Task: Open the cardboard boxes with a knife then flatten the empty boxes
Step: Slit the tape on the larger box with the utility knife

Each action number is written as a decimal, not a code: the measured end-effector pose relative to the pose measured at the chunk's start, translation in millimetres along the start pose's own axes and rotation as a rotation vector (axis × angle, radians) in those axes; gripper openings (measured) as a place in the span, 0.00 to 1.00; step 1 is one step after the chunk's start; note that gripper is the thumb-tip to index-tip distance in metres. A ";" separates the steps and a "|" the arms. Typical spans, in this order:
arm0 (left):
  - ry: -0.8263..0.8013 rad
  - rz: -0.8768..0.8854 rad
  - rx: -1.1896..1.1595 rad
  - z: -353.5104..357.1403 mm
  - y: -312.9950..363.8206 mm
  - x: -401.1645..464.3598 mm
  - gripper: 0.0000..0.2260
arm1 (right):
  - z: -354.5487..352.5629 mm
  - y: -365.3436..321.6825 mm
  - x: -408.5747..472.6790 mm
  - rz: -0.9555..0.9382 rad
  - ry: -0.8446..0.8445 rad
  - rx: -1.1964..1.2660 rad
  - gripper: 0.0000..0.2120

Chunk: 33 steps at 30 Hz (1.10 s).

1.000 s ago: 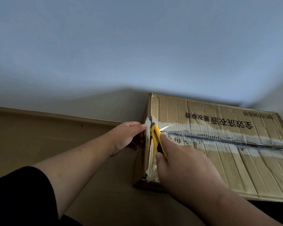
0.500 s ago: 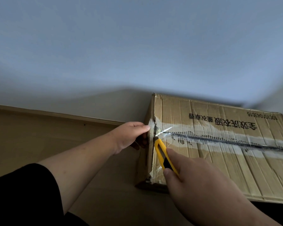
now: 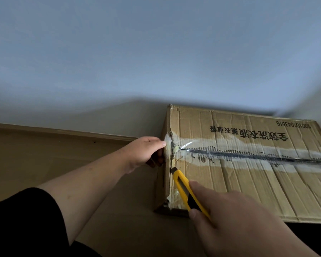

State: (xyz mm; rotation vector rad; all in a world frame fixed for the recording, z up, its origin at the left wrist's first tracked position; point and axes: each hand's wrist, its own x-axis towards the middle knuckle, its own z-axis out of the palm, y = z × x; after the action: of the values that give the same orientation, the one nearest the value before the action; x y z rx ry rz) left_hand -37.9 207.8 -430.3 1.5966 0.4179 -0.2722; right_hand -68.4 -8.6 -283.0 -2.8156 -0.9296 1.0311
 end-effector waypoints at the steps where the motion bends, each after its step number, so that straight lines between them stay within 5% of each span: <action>1: 0.010 0.004 0.001 0.5 1.0 0.7 0.17 | -1.6 3.1 -0.4 -0.005 0.007 0.015 0.31; 6: 0.075 0.081 0.001 1.4 9.3 4.5 0.16 | -14.3 35.5 -0.6 -0.010 0.075 -0.031 0.34; 10: 0.066 0.128 -0.006 -0.5 9.9 8.3 0.16 | -26.6 68.5 4.2 -0.076 0.311 -0.092 0.13; 12: 0.073 0.148 0.058 -0.7 10.6 9.8 0.20 | -30.9 81.9 13.9 -0.089 0.371 -0.113 0.12; 23: 0.095 0.087 0.116 4.9 17.1 17.9 0.20 | -23.0 131.6 67.7 -0.094 0.369 -0.099 0.12; 33: 0.069 -0.033 0.485 9.7 35.4 5.2 0.19 | -20.8 137.8 75.6 -0.121 0.376 -0.011 0.12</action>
State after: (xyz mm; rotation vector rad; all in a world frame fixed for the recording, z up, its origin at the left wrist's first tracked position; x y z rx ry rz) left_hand -17.5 197.5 -401.1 2.0793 0.4534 -0.3633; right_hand 63.0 -78.1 -338.2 -2.7750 -1.0390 0.4593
